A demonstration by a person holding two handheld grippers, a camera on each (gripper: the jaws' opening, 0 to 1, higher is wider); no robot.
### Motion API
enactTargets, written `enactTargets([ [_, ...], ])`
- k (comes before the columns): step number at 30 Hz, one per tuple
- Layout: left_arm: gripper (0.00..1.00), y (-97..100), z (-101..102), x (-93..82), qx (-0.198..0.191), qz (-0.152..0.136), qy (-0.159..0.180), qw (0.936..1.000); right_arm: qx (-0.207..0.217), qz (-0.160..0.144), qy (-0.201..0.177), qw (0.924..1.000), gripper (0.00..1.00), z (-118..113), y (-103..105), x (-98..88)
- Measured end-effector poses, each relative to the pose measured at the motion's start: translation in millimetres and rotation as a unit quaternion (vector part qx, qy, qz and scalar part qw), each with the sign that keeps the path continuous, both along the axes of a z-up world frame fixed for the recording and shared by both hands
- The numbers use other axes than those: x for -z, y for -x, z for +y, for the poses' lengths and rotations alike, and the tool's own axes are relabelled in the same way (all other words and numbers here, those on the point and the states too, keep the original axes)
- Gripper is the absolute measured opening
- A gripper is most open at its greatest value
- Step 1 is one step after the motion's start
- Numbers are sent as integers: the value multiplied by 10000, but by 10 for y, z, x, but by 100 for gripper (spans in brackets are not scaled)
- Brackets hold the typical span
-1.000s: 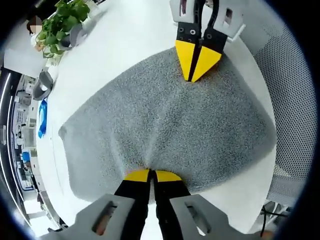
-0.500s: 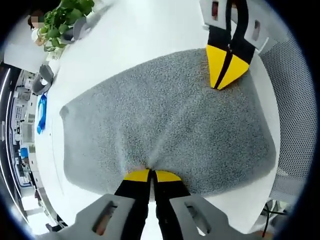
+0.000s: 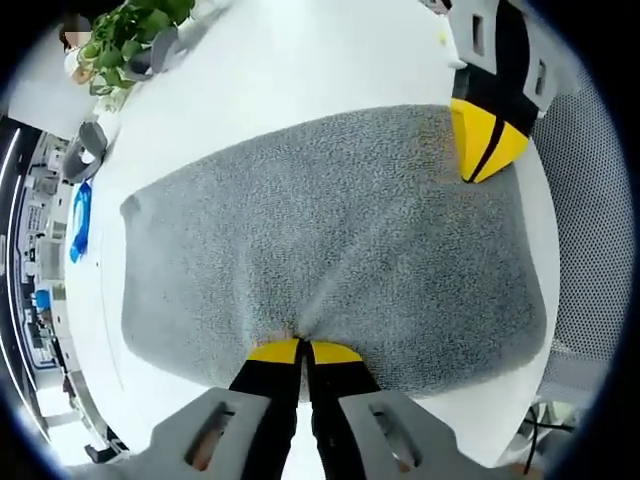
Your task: Fold the towel on the table until its edges align and the towel forms a compact rectangular stack.
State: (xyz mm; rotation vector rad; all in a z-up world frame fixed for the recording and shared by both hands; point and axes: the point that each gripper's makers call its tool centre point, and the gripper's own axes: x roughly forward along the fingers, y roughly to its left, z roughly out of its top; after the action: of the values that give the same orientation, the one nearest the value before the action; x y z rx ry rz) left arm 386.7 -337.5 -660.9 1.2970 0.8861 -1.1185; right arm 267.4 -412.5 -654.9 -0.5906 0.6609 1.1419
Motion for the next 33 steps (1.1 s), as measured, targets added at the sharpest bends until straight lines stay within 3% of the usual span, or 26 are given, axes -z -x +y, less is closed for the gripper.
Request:
enactTargets([
  [2,2,0,-1,-1,-26,34,19,10000,59,239,77,9997,0,-22,39,1],
  [11,2,0,-9,4,-21,207,-211,9996,-18,349,304,9989,0,-83,157,-17],
  [18,2,11,-4,2,-18,314,-219,9993,-202,376,445,9981,14,-85,306,1],
  [19,2,10,-4,3,-13,311,-223,9993,-232,346,478,9980,14,-84,315,8],
  [22,2,12,-3,4,6,287,-225,9993,-547,-179,896,9943,10,-136,239,14],
  [24,2,14,-3,3,12,263,-220,9994,-684,-368,1139,9905,10,-169,221,29],
  [33,2,13,-4,1,60,203,-201,9996,-897,-695,1417,9834,10,-160,223,59],
])
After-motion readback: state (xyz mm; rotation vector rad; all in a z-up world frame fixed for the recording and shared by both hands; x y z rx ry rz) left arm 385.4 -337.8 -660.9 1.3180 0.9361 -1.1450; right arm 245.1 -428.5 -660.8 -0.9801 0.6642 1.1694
